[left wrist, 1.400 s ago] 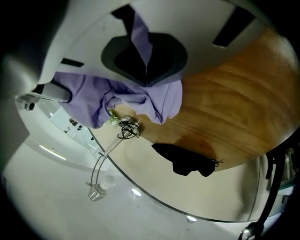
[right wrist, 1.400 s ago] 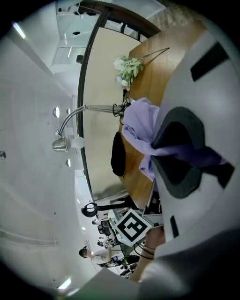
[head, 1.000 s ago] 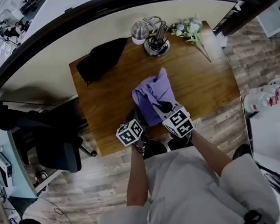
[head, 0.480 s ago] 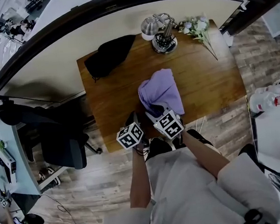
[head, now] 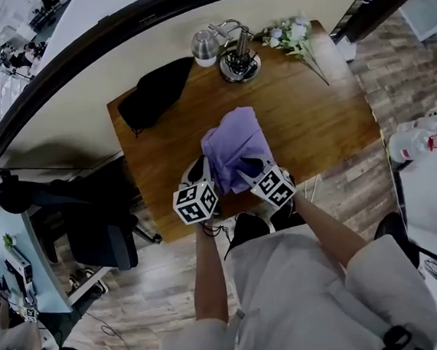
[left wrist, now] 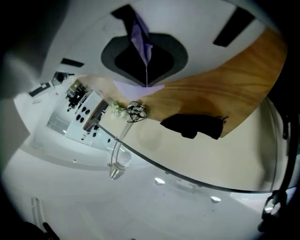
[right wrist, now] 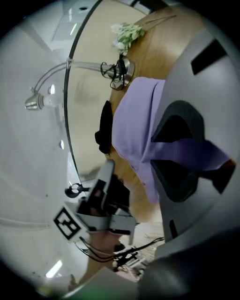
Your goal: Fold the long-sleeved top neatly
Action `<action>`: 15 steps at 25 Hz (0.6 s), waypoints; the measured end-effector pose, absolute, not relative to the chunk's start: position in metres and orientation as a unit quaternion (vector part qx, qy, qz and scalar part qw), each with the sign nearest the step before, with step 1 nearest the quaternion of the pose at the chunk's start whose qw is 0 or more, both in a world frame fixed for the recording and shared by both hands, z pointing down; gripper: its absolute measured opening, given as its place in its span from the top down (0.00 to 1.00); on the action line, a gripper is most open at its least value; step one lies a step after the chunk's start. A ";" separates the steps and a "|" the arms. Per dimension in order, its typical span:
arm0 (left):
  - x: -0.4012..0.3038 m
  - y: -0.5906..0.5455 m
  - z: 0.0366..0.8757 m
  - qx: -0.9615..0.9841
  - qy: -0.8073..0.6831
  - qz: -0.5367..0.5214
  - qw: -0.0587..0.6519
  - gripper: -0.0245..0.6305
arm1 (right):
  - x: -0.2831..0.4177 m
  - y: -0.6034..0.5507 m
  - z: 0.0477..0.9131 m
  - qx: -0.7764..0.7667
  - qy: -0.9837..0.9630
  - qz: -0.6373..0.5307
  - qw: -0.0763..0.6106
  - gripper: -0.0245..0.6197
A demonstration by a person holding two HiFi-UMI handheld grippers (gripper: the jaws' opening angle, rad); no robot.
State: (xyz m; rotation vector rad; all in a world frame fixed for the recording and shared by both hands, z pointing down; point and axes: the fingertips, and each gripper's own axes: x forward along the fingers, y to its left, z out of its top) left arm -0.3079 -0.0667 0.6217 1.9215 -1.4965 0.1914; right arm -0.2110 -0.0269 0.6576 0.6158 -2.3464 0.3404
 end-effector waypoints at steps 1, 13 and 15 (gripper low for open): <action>-0.298 -0.074 0.619 0.752 -0.563 0.082 0.334 0.93 | -0.211 -0.023 0.666 0.216 -0.902 0.108 0.358 0.77; -0.223 -0.112 0.619 0.801 -0.490 0.159 0.306 0.93 | -0.165 0.007 0.689 0.096 -0.914 0.055 0.389 0.83; -0.223 -0.117 0.633 0.791 -0.499 0.179 0.305 0.93 | -0.162 0.007 0.688 0.100 -0.917 0.068 0.379 0.83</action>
